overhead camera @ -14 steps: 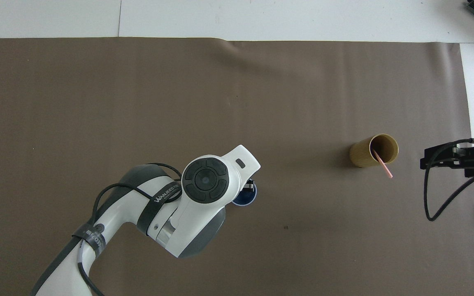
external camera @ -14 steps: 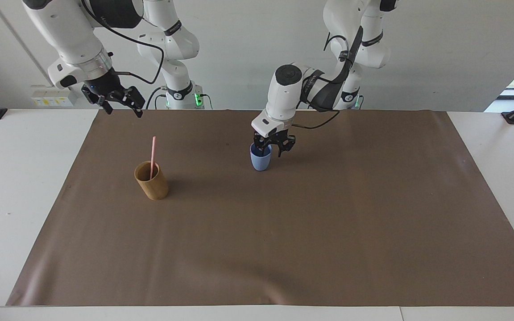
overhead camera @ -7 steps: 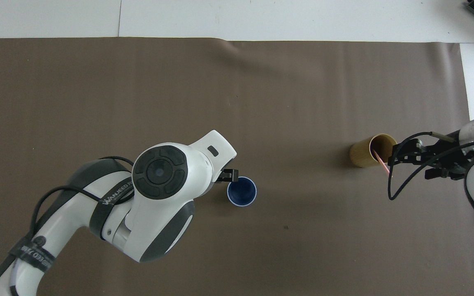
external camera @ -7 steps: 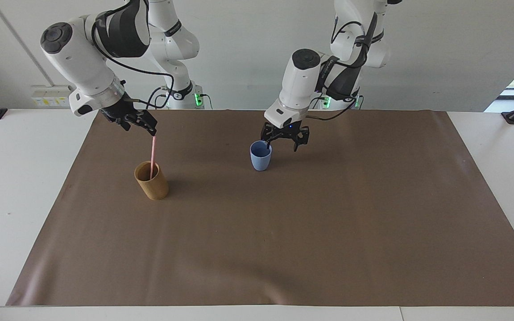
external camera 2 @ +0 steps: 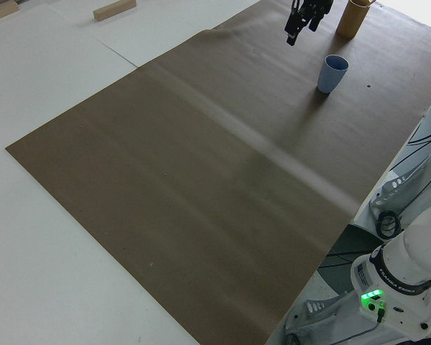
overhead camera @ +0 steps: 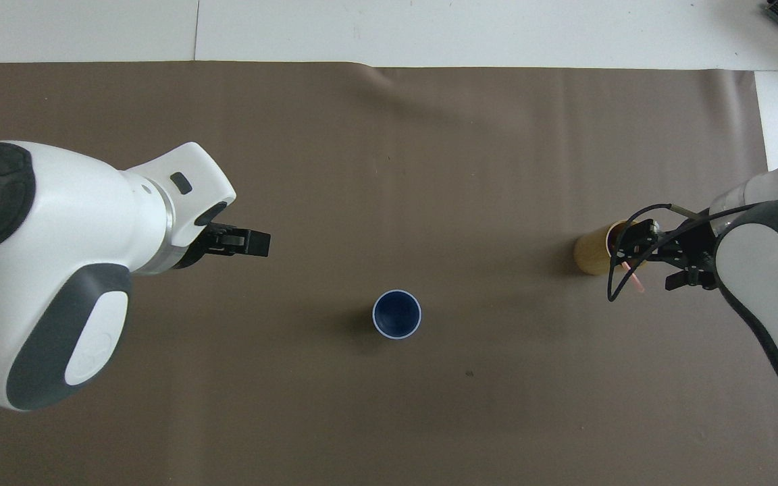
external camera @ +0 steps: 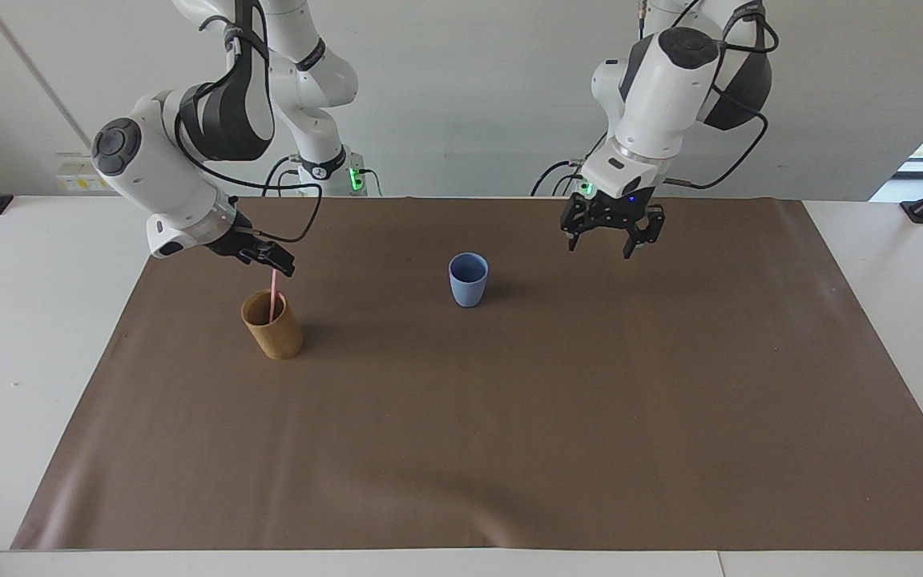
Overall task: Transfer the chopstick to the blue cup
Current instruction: 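Set down the cup and withdraw the left gripper while the right gripper reaches the tube, then grasp the pink chopstick and lift it from the tube with the right gripper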
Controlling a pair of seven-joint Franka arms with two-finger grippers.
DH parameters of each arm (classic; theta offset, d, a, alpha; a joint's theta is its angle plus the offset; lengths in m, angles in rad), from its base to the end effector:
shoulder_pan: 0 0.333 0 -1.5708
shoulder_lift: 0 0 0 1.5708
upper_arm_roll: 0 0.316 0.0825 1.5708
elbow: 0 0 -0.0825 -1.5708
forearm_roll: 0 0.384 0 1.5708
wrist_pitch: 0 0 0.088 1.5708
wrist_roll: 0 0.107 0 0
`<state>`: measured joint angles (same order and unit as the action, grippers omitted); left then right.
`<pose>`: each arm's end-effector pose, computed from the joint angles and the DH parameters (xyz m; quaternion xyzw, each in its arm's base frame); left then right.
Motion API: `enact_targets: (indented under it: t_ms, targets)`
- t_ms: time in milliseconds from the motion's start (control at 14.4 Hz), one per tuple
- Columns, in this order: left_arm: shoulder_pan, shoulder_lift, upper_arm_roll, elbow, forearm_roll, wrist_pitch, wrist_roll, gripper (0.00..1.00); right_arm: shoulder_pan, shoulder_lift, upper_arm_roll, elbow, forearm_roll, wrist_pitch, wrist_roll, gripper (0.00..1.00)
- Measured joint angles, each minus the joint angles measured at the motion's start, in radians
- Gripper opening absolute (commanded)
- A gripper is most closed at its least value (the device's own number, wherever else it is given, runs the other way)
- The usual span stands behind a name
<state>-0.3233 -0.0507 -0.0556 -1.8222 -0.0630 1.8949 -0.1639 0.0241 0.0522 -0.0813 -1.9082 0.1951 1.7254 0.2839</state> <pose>0.5180 -0.2119 0.5618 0.9928 -0.0990 0.0516 0.0445 0.5469 -0.0129 0.4518 -0.9698 0.1938 0.1262 0.0779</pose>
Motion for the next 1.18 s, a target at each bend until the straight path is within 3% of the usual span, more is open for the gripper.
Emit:
enact_targets:
  t_ms: [69, 415, 623, 692, 831, 1177]
  targets:
    - [0.032, 0.001, 0.001, 0.030, 0.000, -0.027, 0.044, 1.00, 0.000, 0.000, 0.000, -0.001, 0.004, -0.010, 0.000, 0.97]
    - [0.138, 0.012, 0.002, 0.206, 0.017, -0.193, 0.109, 1.00, -0.014, -0.006, -0.001, -0.001, 0.034, -0.070, -0.002, 0.25]
    - [0.190, 0.025, 0.004, 0.320, 0.018, -0.352, 0.112, 1.00, -0.016, -0.006, 0.000, -0.001, 0.035, -0.071, -0.002, 0.05]
    - [0.202, 0.026, 0.005, 0.334, 0.018, -0.395, 0.114, 1.00, -0.016, -0.006, 0.000, -0.001, 0.035, -0.071, -0.002, 0.00]
    - [0.214, 0.026, 0.006, 0.342, 0.018, -0.462, 0.116, 1.00, -0.016, -0.006, 0.000, -0.001, 0.035, -0.071, -0.002, 0.00]
    - [0.214, 0.001, -0.004, 0.345, 0.018, -0.494, 0.117, 1.00, -0.016, -0.006, 0.001, 0.011, 0.036, -0.075, -0.002, 0.00]
